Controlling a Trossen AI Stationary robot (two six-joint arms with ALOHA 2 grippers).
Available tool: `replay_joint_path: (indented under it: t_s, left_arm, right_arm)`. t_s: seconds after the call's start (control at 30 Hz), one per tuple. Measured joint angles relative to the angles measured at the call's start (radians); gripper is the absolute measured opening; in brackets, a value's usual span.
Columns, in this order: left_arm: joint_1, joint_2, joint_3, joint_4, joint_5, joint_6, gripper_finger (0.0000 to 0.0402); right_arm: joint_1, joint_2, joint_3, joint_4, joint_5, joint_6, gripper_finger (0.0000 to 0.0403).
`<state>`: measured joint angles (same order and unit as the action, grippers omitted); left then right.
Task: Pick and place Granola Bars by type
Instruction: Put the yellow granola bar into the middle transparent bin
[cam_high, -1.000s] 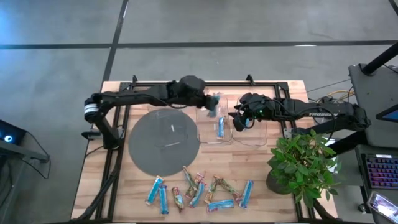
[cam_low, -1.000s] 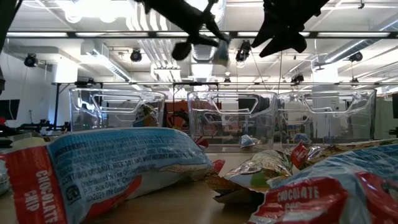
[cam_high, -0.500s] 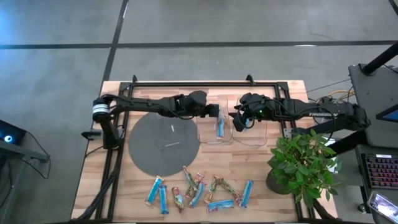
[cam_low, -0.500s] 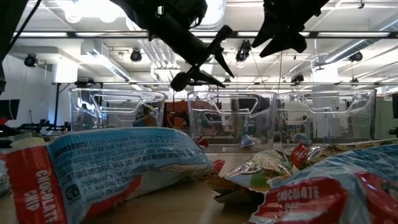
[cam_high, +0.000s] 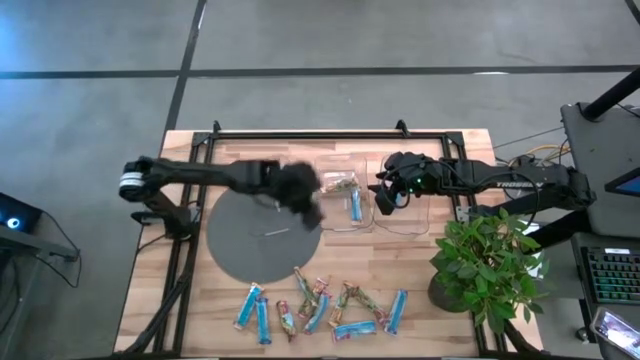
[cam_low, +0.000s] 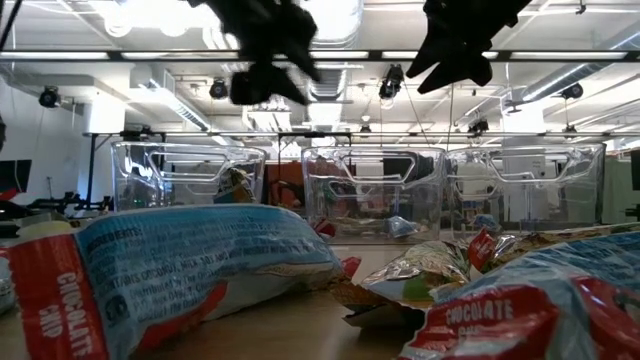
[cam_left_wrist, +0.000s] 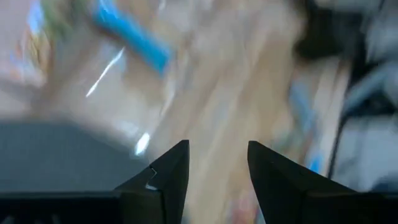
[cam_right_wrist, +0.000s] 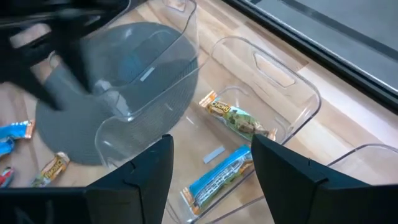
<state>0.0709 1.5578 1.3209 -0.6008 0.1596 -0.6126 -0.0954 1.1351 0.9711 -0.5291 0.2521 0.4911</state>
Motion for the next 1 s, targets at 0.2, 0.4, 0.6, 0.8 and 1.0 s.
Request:
replay_joint_path:
  t_s: [0.2, 0.4, 0.6, 0.8, 1.0]
  left_arm:
    - [-0.208, -0.054, -0.005, -0.311, -0.088, -0.049, 0.0146]
    - [-0.422, -0.07, -0.034, -0.474, -0.199, -0.395, 0.0146]
    - [-0.612, -0.064, -0.125, -0.523, -0.202, -0.921, 0.0146]
    - [-0.775, -0.06, -0.228, -0.353, -0.171, -1.279, 0.0146]
    - [-0.866, -0.049, -0.302, -0.206, -0.146, -1.45, 0.0146]
  right_arm:
    - [0.001, 0.0, -0.006, 0.002, -0.002, -0.004, 0.0206]
    - [0.001, 0.0, -0.007, 0.004, -0.002, -0.005, 0.0206]
    - [0.001, 0.0, -0.01, 0.019, 0.001, -0.005, 0.0206]
    - [0.001, 0.0, -0.011, 0.045, 0.002, -0.028, 0.0206]
    - [0.001, 0.0, -0.011, 0.049, 0.003, -0.039, 0.0206]
